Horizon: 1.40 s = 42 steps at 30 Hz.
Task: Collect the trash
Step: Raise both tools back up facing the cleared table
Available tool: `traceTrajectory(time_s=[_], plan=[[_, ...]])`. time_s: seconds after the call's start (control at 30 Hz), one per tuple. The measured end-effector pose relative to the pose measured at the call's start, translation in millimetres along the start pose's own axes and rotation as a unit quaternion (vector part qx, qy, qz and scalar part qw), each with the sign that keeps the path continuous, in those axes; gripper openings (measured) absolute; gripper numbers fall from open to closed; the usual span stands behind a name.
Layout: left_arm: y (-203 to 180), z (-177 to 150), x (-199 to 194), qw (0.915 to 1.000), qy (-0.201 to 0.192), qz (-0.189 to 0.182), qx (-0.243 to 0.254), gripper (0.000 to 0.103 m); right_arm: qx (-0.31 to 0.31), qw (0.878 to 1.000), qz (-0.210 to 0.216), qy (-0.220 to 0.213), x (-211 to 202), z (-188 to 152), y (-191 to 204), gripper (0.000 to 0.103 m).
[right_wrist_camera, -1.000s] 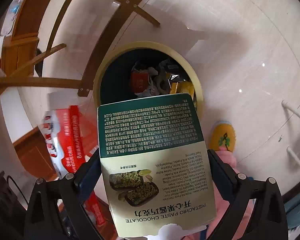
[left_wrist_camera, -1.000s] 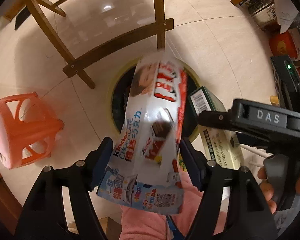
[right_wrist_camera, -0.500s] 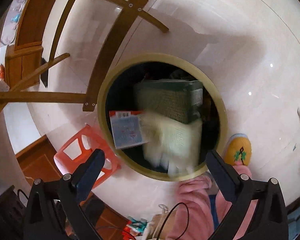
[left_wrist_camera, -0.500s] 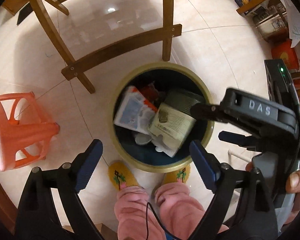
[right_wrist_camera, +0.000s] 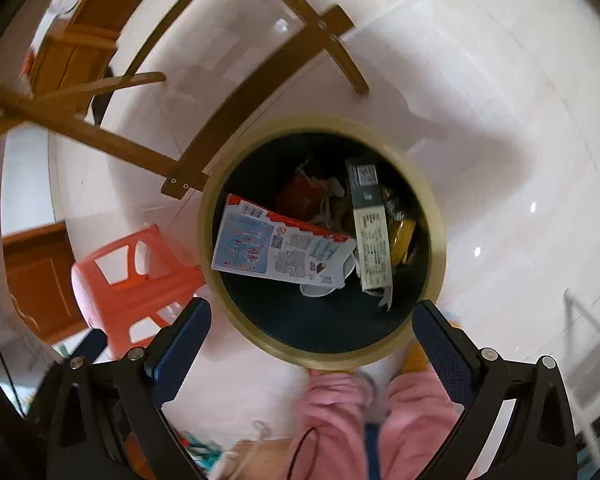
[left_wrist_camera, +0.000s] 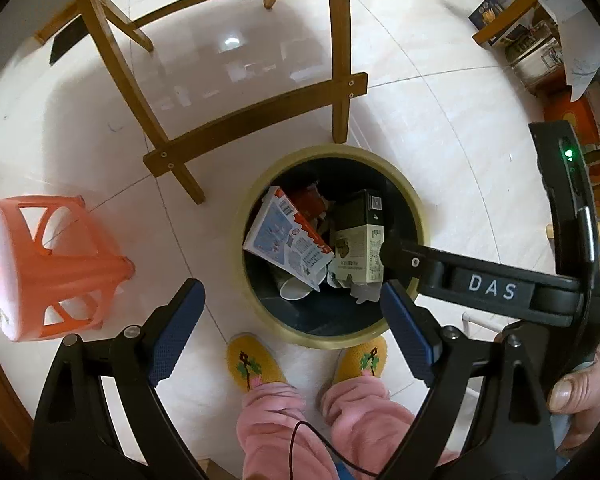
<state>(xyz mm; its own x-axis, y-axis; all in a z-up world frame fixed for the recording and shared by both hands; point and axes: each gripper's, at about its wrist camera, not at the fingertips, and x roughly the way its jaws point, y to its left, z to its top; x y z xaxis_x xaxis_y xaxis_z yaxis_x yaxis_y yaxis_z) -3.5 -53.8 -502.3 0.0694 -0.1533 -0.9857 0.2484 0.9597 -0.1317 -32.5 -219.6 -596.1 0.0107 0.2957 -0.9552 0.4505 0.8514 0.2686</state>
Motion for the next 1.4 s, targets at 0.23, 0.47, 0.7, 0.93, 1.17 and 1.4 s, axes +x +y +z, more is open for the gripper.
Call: traceTrajectory(time_s=[0.23,0.47,0.7,0.93,1.17,1.4], plan=[[3,-8,-50,0.9996,-0.019,-0.002,-0.020,0.088,-0.040,0.998,-0.002,-0.040,-59,-5,17,0.096],[-4,-13,-131,0.9986,-0.045,0.006,-0.028,0.088,-0.068,0.996,-0.005,-0.063,-136,-28,36,0.096],[-4,-13,-231,0.9946,-0.083,0.010,-0.063,0.088,-0.110,0.989,-0.001,-0.098,-240,-60,69,0.096],[-1,-14,-328,0.9878,-0.119,0.023,-0.098,0.088,-0.147,0.979,-0.002,-0.143,-350,-85,112,0.096],[-4,-13,-415,0.9770,-0.173,0.049,-0.115,0.088,-0.188,0.964,-0.001,-0.188,-445,-108,155,0.096],[-11,-14,-466,0.9681,-0.207,0.062,-0.127,0.088,-0.208,0.954,0.011,-0.217,-513,-124,184,0.096]])
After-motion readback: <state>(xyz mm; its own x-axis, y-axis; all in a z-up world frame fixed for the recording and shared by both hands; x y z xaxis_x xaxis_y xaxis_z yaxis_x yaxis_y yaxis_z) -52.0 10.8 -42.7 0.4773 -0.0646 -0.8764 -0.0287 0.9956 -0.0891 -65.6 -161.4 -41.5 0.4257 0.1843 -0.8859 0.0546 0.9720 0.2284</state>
